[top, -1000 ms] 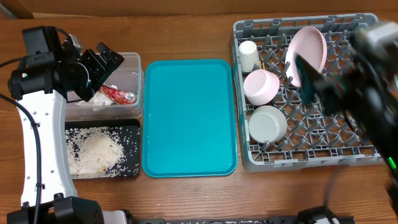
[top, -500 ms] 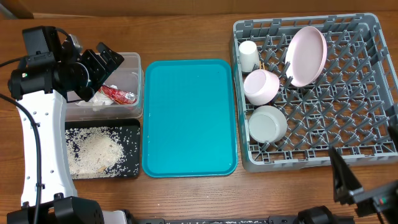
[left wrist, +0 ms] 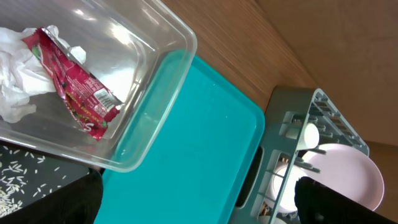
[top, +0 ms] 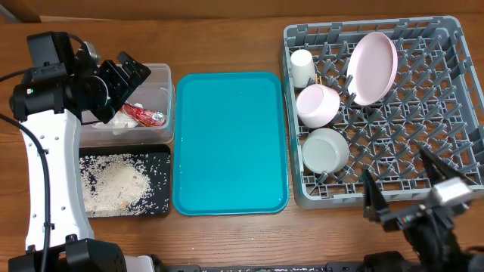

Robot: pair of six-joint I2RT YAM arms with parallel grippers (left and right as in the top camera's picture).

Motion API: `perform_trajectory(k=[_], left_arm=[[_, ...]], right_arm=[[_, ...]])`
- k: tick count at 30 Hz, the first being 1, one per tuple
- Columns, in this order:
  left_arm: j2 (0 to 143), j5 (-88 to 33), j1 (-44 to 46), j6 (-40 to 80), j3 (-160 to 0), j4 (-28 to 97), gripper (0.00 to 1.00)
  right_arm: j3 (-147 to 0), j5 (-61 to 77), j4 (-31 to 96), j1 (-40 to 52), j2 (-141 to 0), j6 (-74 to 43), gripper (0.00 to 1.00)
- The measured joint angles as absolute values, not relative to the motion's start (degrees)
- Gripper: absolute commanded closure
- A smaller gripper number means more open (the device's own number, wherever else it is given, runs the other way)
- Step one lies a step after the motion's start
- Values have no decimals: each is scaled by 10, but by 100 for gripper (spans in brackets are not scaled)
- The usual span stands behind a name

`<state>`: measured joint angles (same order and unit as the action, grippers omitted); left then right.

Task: Sort waste into correct bins and load items into the dishwasher

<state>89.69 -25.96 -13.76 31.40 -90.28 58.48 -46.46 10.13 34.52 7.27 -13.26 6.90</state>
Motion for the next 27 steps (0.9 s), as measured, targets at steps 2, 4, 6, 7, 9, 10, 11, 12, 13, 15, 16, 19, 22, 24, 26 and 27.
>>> perform_trajectory(k=[2,4,6,7,9,10,11,12,13,15,16,19,22,24,26,27], left_arm=[[897,-260,-138,314,-903,585,0],[897,-260,-138,314,-903,585,0],[897,-260,-138,314,-903,585,0],[897,-260,-138,314,-903,585,1],[897,-260,-138,314,-903,585,0],[897,-260,-138,314,-903,585,0],[897,-260,-138,314,-903,585,0],[897,-260,-138,314,-903,585,0],[897,-260,-138,314,-903,585,0],[897,-260,-138,314,-903,585,0],[897,-259,-138,314,-903,585,0],[897,-260,-138,314,-903,585,0],[897,-260,-138,314,-903,585,0],[897,-260,-138,314,-903,585,0],[897,-260,-138,314,-903,585,0],[897,-260,-138,314,-903,585,0]], right_arm=[[-392,105,273,61,-109,46,0],[-328,107,207,48,-85,26,0],[-253,107,130,36,-56,6,0],[-219,108,98,31,-40,0,0],[-171,108,51,26,-17,-6,0],[-153,109,35,25,-11,-9,0],[-134,111,16,24,-9,-11,0],[-126,111,10,23,-9,-13,0],[-113,112,-1,23,-9,-13,0],[-90,111,-29,23,-9,-15,0],[-82,111,-40,23,-9,-15,0],[-55,109,-71,23,-8,-16,0],[-32,102,-79,23,-8,-16,0],[-17,99,-78,23,-8,-17,0],[-10,95,-58,23,-8,-17,0],[-10,91,-49,23,-9,-17,0]])
